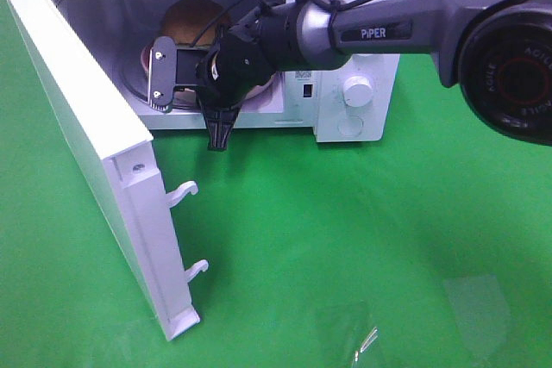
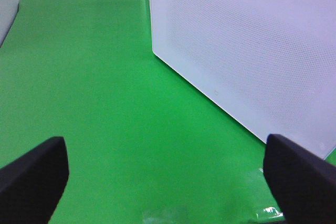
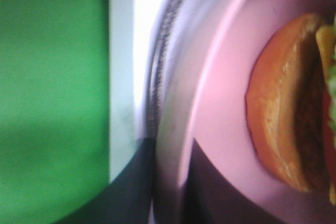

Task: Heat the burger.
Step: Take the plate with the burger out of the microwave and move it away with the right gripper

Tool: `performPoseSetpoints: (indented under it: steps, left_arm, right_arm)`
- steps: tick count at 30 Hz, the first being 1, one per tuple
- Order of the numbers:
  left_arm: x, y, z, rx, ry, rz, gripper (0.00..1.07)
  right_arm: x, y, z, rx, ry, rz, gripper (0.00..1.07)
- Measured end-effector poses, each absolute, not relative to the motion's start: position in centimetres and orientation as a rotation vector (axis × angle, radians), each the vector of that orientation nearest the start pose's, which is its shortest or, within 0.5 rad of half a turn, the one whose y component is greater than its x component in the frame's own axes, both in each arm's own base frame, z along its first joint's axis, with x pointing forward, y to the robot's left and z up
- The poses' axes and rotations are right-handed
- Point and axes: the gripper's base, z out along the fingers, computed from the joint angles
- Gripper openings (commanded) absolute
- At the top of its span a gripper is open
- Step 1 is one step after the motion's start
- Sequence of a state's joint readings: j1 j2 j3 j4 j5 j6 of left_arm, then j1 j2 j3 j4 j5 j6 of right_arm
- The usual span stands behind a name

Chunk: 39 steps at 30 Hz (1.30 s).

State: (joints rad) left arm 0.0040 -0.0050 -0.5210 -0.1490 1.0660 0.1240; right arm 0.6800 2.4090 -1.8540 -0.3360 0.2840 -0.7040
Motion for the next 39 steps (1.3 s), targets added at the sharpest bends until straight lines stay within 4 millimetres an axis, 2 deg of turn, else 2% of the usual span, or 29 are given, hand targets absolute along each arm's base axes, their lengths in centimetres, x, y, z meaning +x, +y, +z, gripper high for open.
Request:
performPoseSetpoints:
  steps: [3,8,21,32,39]
  left_arm:
    - [-0.9,-1.2,28.3,0.13,2.012,-0.096,0.93]
    - [-0.9,-1.2,28.3,0.13,2.012,-0.096,0.93]
    - [-0.9,-1.2,28.3,0.13,2.012,-0.096,0.93]
    - [-0.9,-1.2,28.3,0.13,2.012,-0.096,0.93]
    - [-0.9,-1.2,28.3,0.13,2.012,-0.096,0.93]
  right_arm:
    - [42.4,33.0,14.0,-1.676,1.558,-0.271,0.0]
    - [42.3,32.9,14.6,-1.675,1.574,-0.27,0.0]
    - [40.8,32.7,16.7,-1.779,1.544,-0.313,0.0]
    - [37.2,30.3,16.5,-1.908,1.344,-0.357,0.0]
    - [35.3,29.1,16.8,-1.911,1.244,-0.356,0.0]
